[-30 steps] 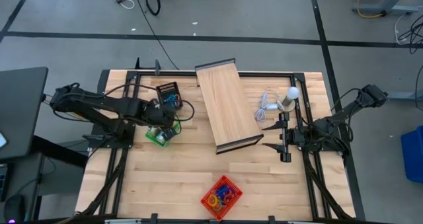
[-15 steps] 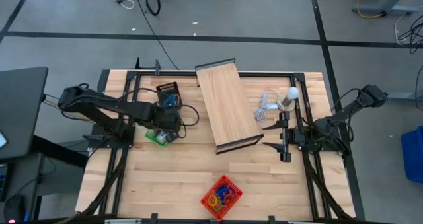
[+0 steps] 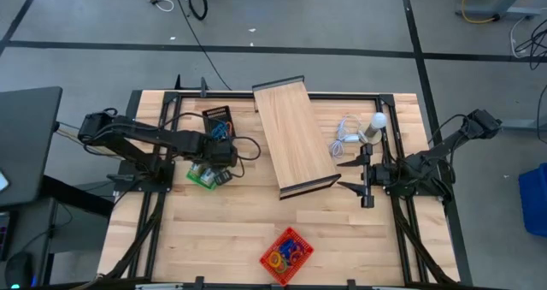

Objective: Pick & Place Office Desk Supplies
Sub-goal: Put the small yellow crayon box into the green basket, then put the red basket with spring keychains on the shelf

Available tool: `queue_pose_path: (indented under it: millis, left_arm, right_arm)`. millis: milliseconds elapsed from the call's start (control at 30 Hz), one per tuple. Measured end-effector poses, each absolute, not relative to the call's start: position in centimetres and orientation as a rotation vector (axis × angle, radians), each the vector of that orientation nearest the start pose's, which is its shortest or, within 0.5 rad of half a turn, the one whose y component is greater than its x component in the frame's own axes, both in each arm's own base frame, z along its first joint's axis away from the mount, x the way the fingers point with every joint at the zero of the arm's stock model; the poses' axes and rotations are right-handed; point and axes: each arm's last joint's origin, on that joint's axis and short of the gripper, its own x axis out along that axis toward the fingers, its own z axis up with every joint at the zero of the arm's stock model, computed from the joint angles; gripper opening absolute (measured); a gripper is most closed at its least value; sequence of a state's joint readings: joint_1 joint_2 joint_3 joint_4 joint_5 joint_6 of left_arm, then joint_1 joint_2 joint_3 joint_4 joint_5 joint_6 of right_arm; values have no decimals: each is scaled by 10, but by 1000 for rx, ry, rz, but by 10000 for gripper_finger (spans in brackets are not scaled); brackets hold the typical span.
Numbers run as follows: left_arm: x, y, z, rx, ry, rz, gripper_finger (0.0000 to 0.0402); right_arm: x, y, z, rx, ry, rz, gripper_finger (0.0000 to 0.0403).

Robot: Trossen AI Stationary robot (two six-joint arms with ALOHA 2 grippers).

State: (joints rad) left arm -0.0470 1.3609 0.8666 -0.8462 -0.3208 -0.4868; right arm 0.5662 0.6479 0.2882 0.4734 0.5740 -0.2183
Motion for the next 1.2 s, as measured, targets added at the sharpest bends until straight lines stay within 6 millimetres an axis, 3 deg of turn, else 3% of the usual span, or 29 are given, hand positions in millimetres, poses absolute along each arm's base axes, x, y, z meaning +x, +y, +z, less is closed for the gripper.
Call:
queue_pose_path:
  millis: [233, 667, 1000, 1200]
  left_arm:
    - [232, -1, 206, -190, 1213, 543, 117]
    - [229, -2, 211, -196, 1172, 575, 155]
    - [211, -1, 245, -198, 987, 568, 156]
    - [204, -19, 280, -101, 681, 461, 155]
  right_arm:
    - [136, 68, 243, -177, -94, -18, 242]
    - [136, 69, 240, -206, -65, 6, 242]
    - [137, 69, 239, -227, -62, 5, 242]
    - [137, 69, 238, -229, -49, 6, 242]
